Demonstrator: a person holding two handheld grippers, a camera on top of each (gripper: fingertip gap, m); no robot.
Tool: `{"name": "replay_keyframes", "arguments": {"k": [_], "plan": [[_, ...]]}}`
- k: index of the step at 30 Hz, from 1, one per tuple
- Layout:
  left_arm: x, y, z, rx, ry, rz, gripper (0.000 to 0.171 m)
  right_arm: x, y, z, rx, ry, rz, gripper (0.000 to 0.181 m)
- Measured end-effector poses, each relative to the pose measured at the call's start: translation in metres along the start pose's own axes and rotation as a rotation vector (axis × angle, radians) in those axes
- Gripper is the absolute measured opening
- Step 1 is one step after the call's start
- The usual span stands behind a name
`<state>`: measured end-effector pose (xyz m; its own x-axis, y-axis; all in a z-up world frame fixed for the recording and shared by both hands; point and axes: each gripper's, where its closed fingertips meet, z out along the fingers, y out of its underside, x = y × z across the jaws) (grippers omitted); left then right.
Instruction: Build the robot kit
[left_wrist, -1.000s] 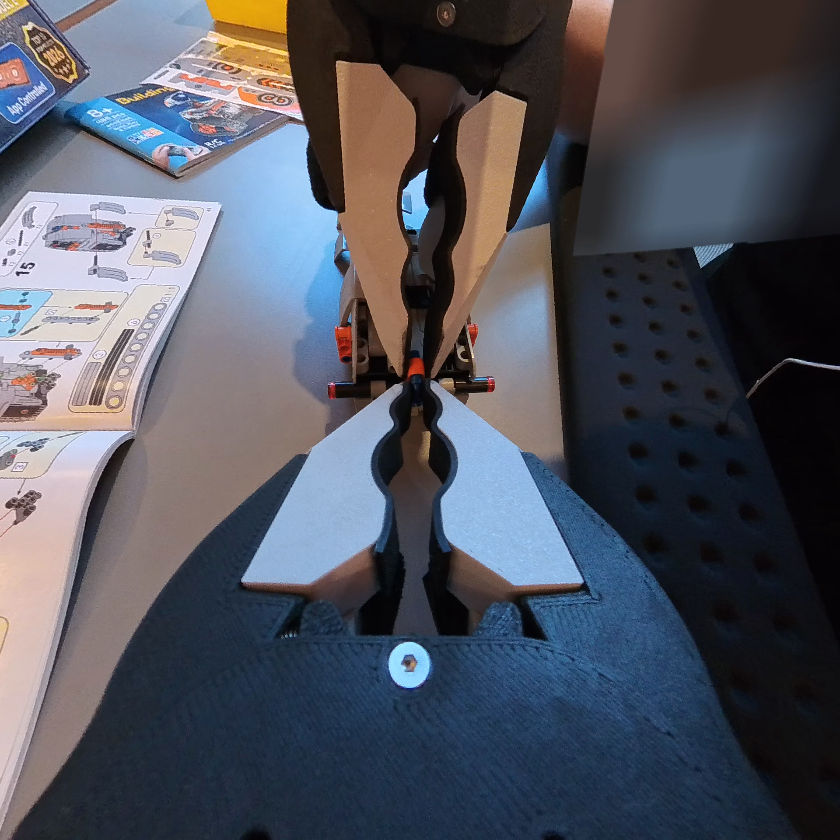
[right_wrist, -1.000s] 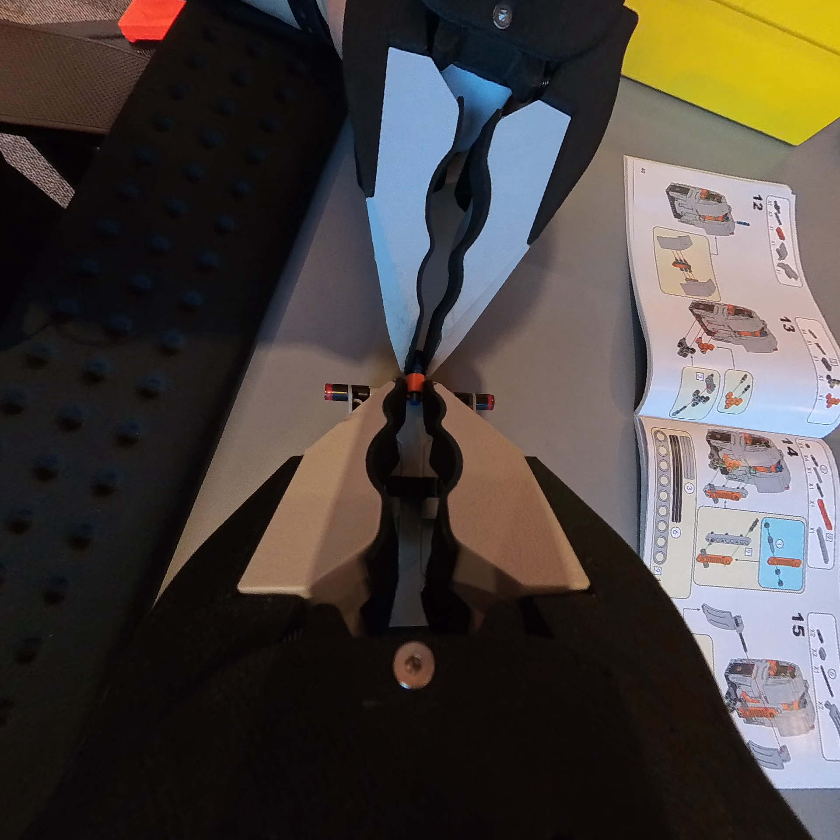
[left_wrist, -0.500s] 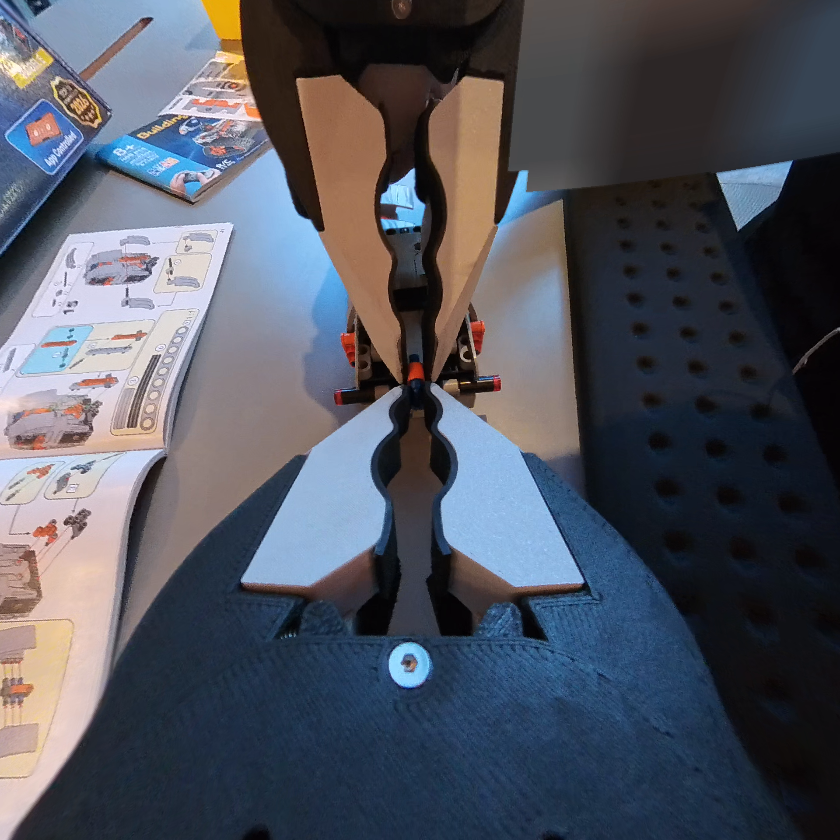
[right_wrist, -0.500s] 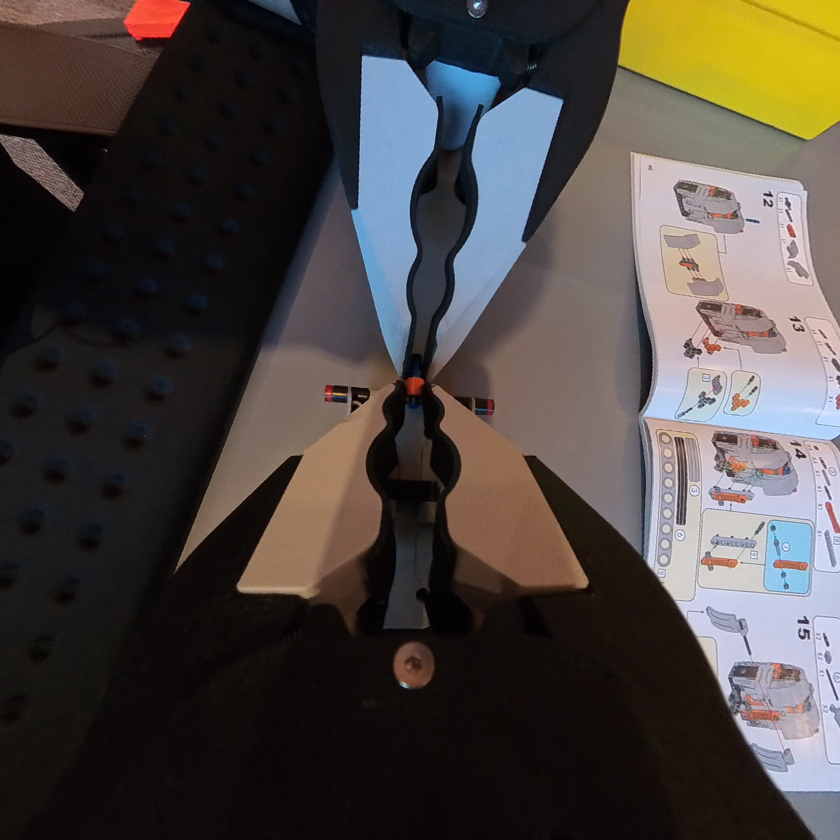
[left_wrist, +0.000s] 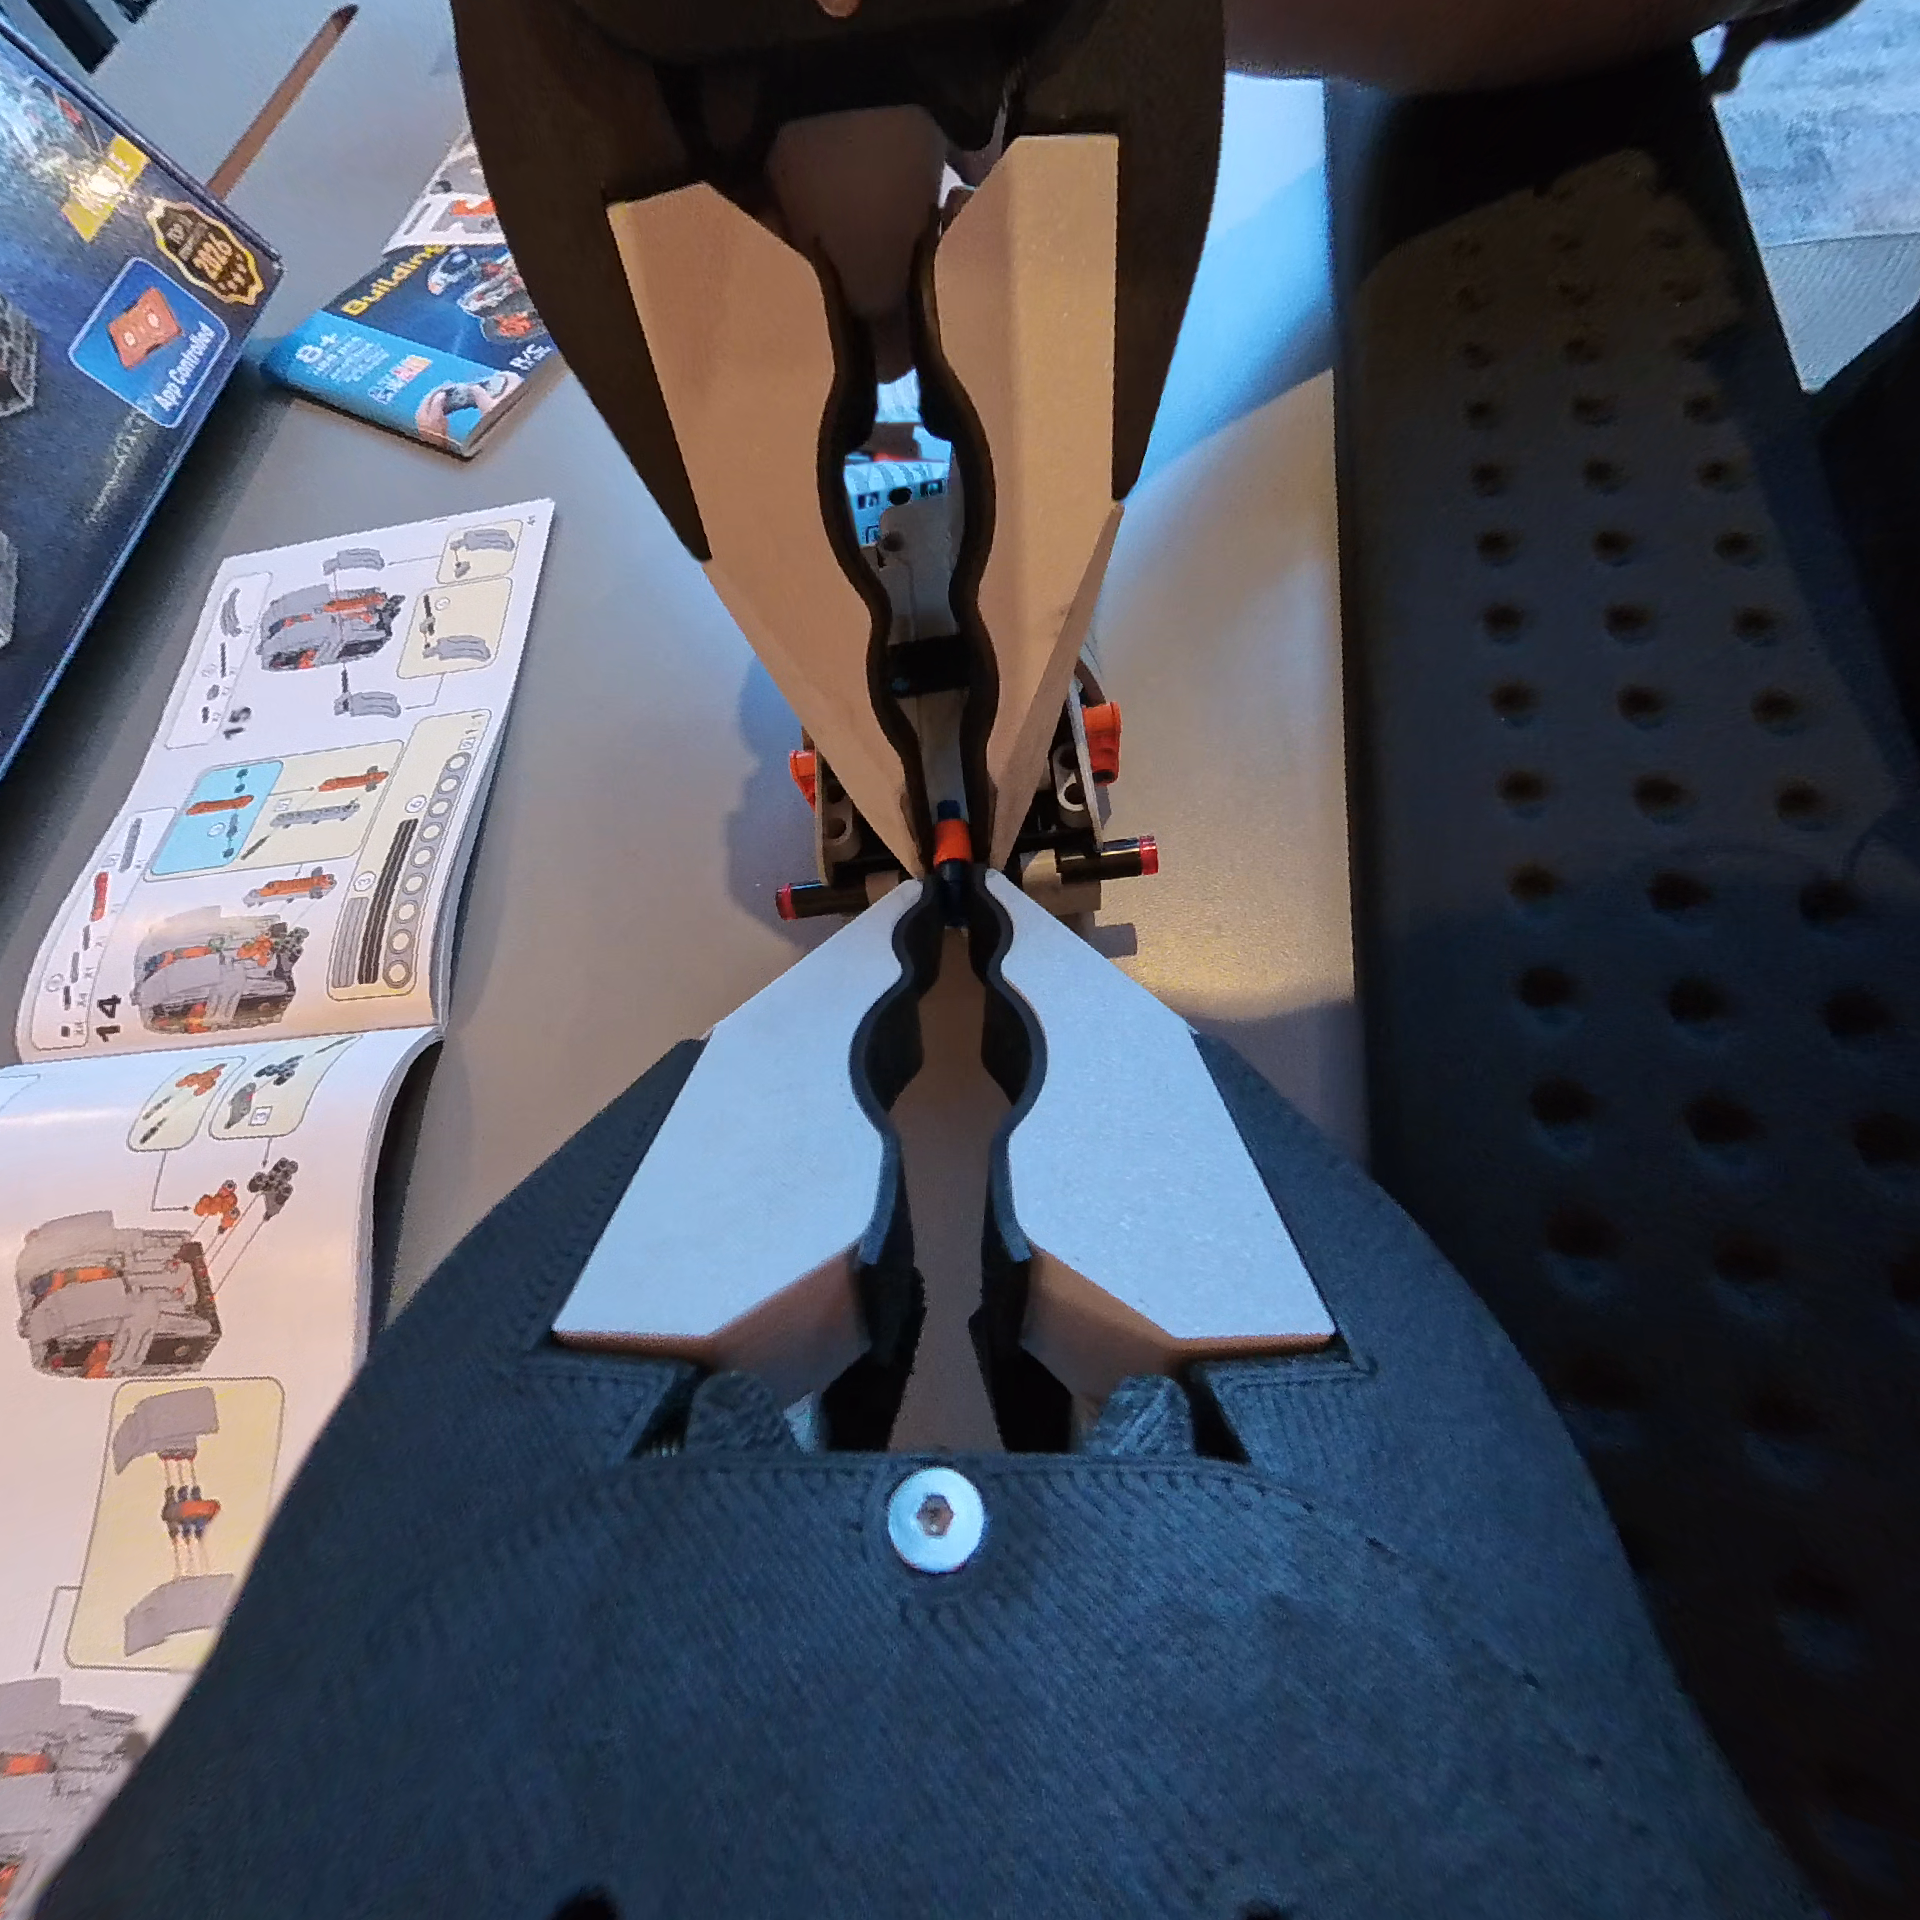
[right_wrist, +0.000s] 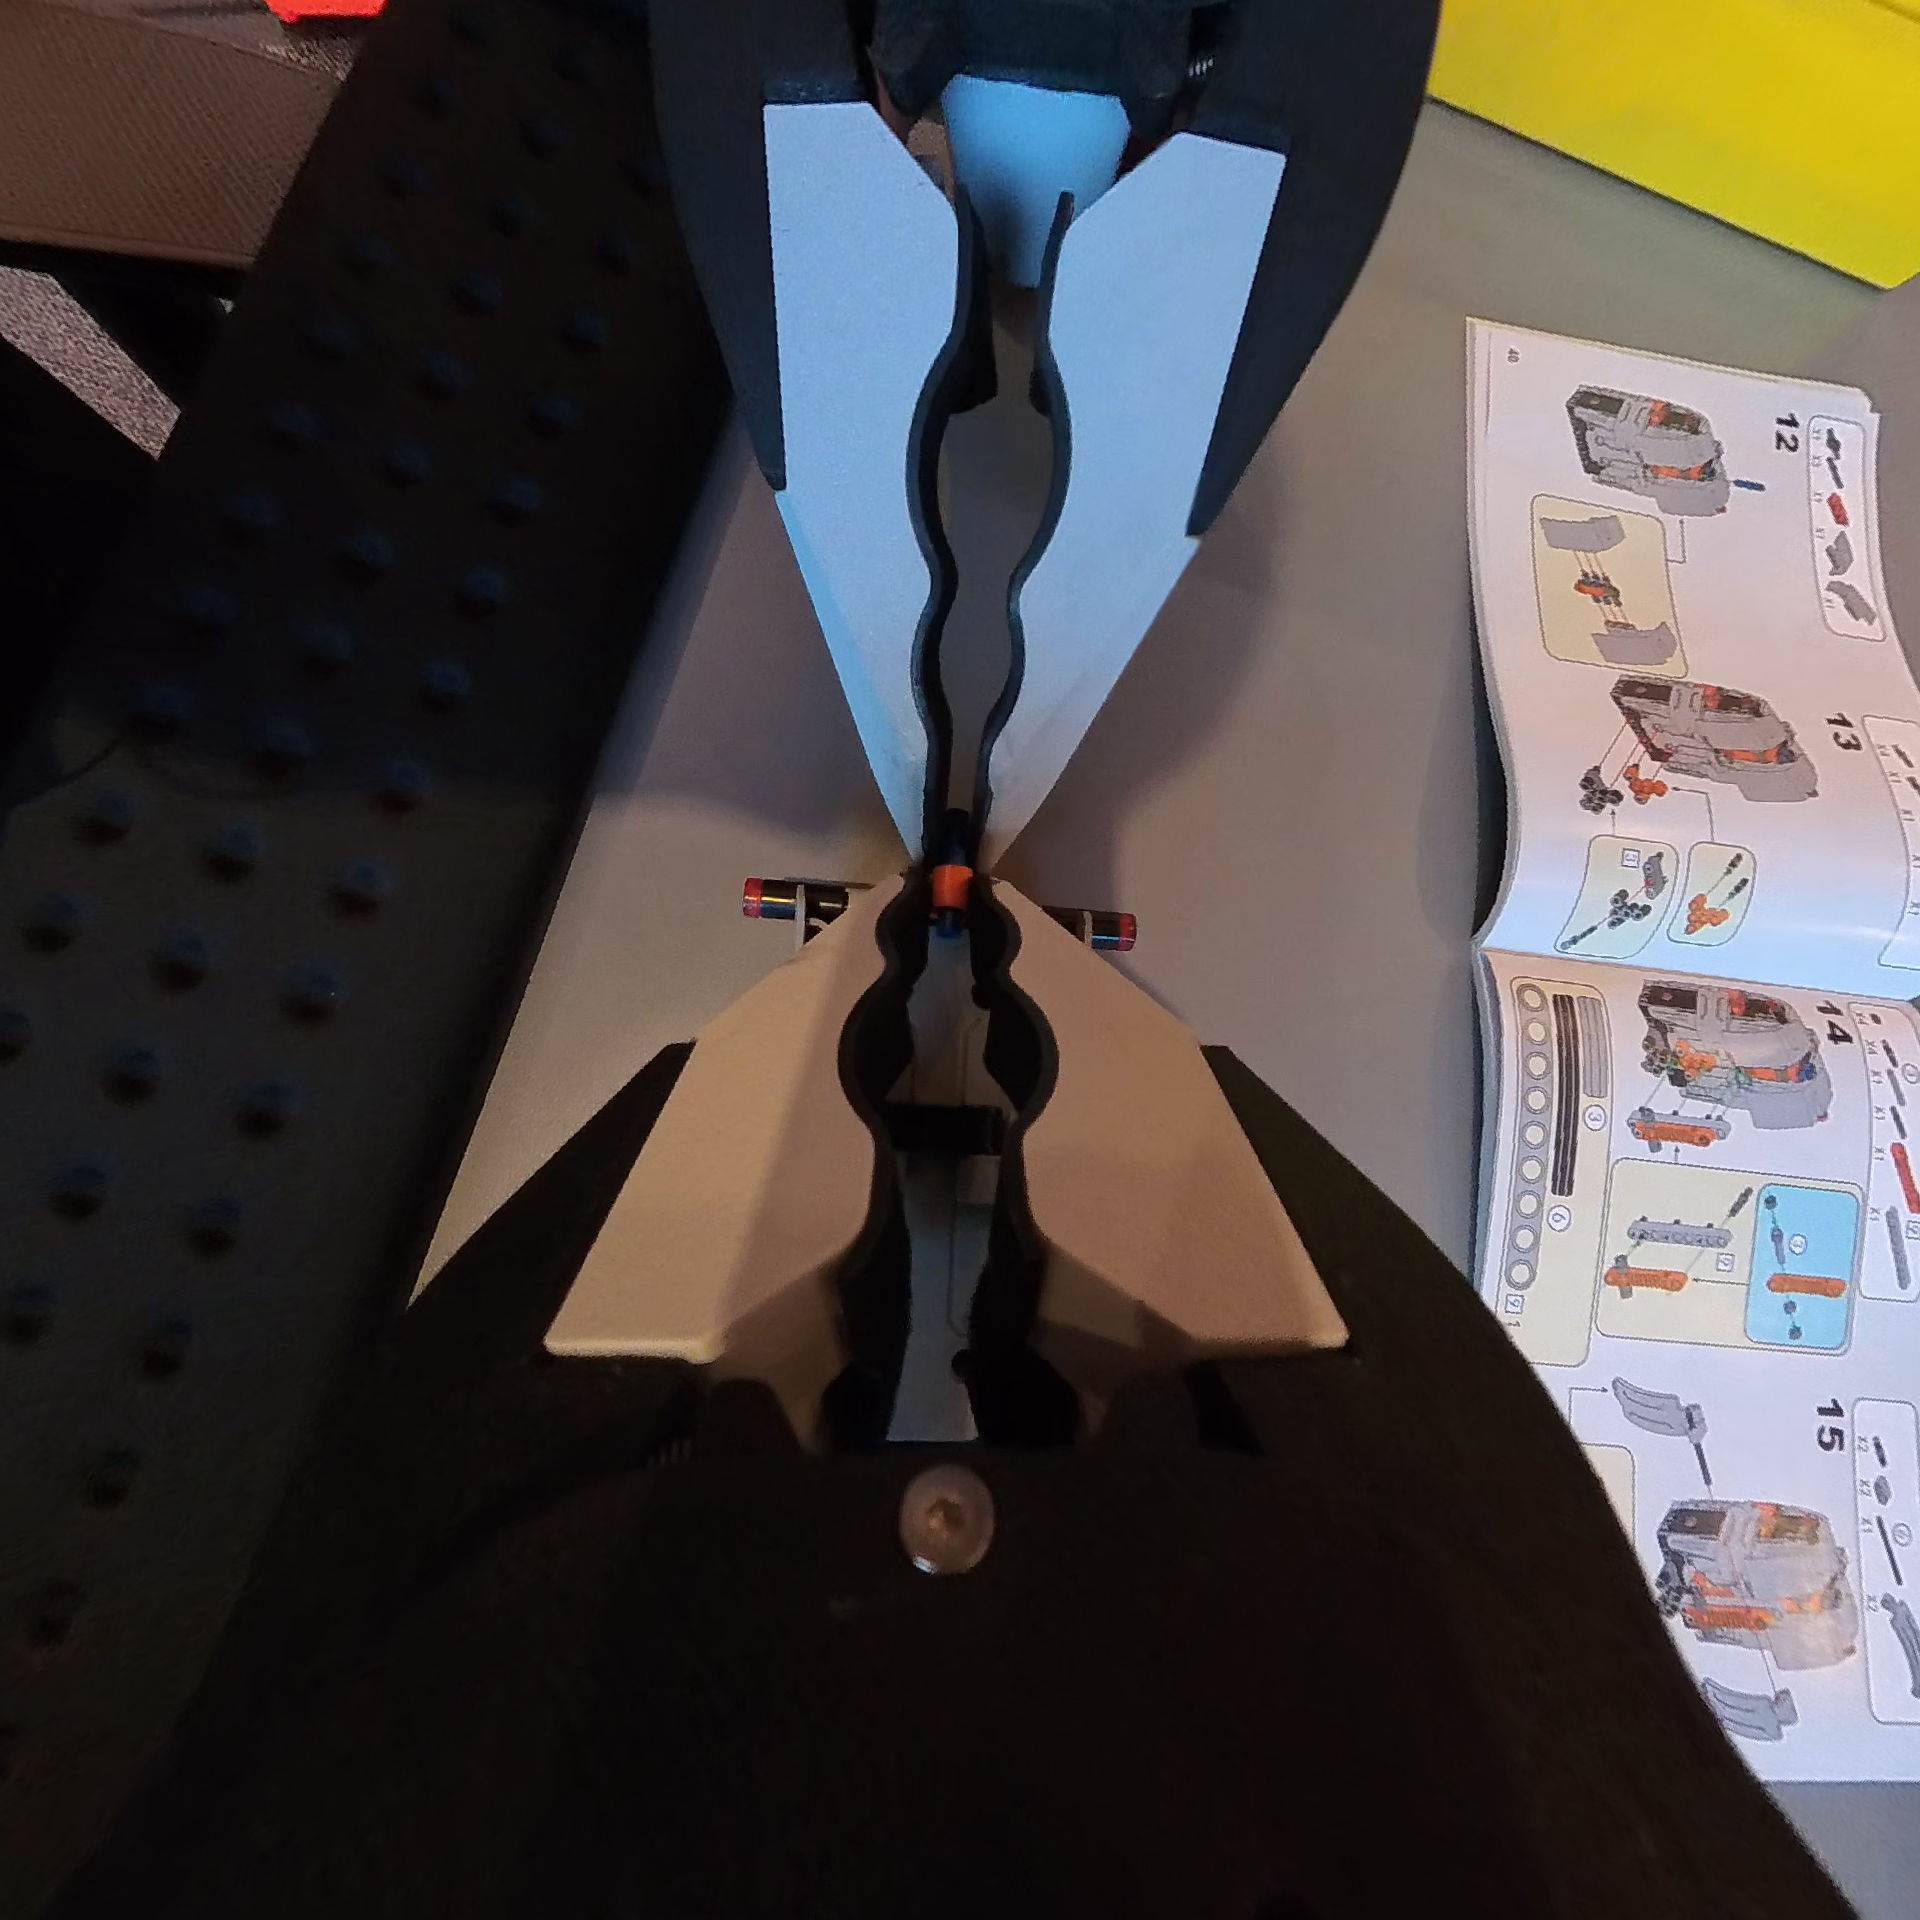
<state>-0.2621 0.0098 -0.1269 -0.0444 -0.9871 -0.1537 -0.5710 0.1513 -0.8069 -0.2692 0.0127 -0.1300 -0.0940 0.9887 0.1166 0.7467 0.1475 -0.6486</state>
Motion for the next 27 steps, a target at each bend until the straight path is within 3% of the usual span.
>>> {"name": "replay_keyframes", "arguments": {"k": [27], "plan": [[0.0040,0.0012,-0.0041,0.072,-0.003,-0.050,0.002,-0.0042,-0.0018,0.0008,0.018,-0.015,-0.015,0.007]]}}
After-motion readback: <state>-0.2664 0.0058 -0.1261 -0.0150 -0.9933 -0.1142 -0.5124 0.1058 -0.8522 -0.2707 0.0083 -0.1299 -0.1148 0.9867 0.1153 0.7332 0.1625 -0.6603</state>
